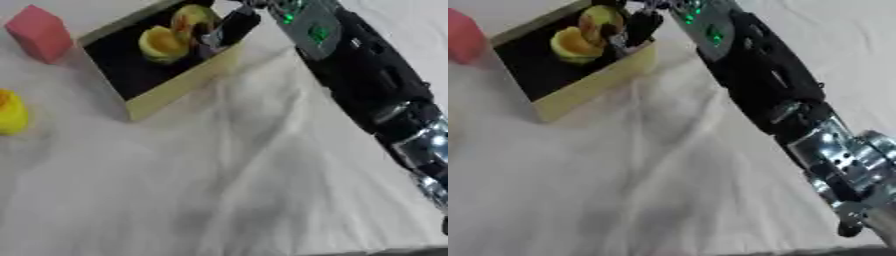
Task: Pick up objects on the table and place them in the box.
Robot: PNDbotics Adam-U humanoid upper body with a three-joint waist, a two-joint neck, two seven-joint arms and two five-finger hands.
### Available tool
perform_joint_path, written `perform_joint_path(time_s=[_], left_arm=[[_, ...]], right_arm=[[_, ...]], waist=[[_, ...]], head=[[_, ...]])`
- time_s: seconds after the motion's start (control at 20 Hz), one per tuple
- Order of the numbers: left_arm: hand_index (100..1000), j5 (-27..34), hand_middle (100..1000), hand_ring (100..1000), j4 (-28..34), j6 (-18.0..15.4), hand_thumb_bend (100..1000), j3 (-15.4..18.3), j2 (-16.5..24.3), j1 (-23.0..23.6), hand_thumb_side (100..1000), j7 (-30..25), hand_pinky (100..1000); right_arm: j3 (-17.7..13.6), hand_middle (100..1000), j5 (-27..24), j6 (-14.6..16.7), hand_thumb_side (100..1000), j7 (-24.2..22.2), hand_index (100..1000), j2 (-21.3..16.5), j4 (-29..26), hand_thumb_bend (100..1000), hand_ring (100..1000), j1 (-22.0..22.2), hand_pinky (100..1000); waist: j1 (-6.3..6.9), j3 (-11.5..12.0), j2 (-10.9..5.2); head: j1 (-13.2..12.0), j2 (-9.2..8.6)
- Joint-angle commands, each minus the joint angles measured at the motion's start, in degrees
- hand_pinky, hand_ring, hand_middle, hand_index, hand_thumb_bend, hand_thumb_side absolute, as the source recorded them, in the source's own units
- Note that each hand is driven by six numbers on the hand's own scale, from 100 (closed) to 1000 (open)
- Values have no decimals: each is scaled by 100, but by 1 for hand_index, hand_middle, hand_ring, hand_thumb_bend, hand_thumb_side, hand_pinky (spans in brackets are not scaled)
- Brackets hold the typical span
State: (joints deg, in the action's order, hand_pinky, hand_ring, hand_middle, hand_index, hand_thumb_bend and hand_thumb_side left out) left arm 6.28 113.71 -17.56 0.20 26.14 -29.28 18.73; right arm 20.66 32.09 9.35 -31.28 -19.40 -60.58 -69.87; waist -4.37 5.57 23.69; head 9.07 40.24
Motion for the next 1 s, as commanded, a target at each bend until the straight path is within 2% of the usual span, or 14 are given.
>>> perform_joint_path(time_s=[0.05, 0.15, 0.2, 0.25, 0.3, 0.4, 0.55, 0.8, 0.9, 1.0], left_arm=[[803, 11, 710, 688, 88, 1, 462, 23, 88, -68, 530, -10, 696], [803, 9, 710, 688, 88, 3, 462, 24, 86, -62, 530, -9, 696], [803, 9, 710, 688, 88, 5, 462, 24, 84, -57, 530, -8, 696], [803, 9, 710, 688, 88, 8, 462, 23, 80, -54, 530, -7, 696], [803, 9, 710, 688, 88, 11, 461, 21, 78, -52, 530, -9, 696], [803, 10, 710, 688, 88, 13, 462, 19, 75, -54, 530, -12, 696], [803, 9, 711, 688, 88, 12, 464, 21, 77, -51, 529, -11, 696], [803, 4, 710, 688, 88, 17, 464, 26, 81, -35, 529, -4, 696], [802, -2, 711, 688, 88, 25, 464, 36, 88, -3, 529, 7, 696], [802, -14, 711, 689, 88, 30, 464, 52, 106, 42, 528, 27, 696]], right_arm=[[-96, 609, 160, 99, 100, 45, 730, -46, 50, 100, 780, -133, 813], [-88, 682, 277, 137, 100, 62, 791, -48, 64, 217, 816, -135, 829], [-80, 739, 335, 172, 100, 56, 836, -50, 56, 317, 845, -139, 845], [-73, 764, 392, 225, 101, 34, 867, -53, 40, 362, 865, -144, 858], [-72, 780, 444, 277, 153, 12, 881, -57, 26, 395, 881, -148, 870], [-86, 794, 545, 366, 224, -12, 894, -65, 7, 395, 895, -155, 881], [-124, 787, 619, 404, 264, 51, 898, -70, 9, 378, 895, -156, 882], [-156, 768, 554, 375, 240, 240, 886, -109, -46, 355, 882, -143, 875], [-227, 751, 330, 259, 216, 391, 875, -197, -224, 311, 869, -126, 869], [-309, 729, -59, 44, 202, 617, 863, -412, -634, 250, 854, -72, 862]], waist=[[26, 8, -124], [28, 4, -125], [29, 0, -127], [30, -7, -130], [31, -12, -132], [35, -22, -138], [41, -28, -146], [45, -45, -176], [50, -68, -206], [49, -99, -242]], head=[[13, -59], [7, -57], [1, -54], [-5, -51], [-8, -51], [-10, -49], [-20, -51], [-45, -45], [-75, -25], [-116, -2]])
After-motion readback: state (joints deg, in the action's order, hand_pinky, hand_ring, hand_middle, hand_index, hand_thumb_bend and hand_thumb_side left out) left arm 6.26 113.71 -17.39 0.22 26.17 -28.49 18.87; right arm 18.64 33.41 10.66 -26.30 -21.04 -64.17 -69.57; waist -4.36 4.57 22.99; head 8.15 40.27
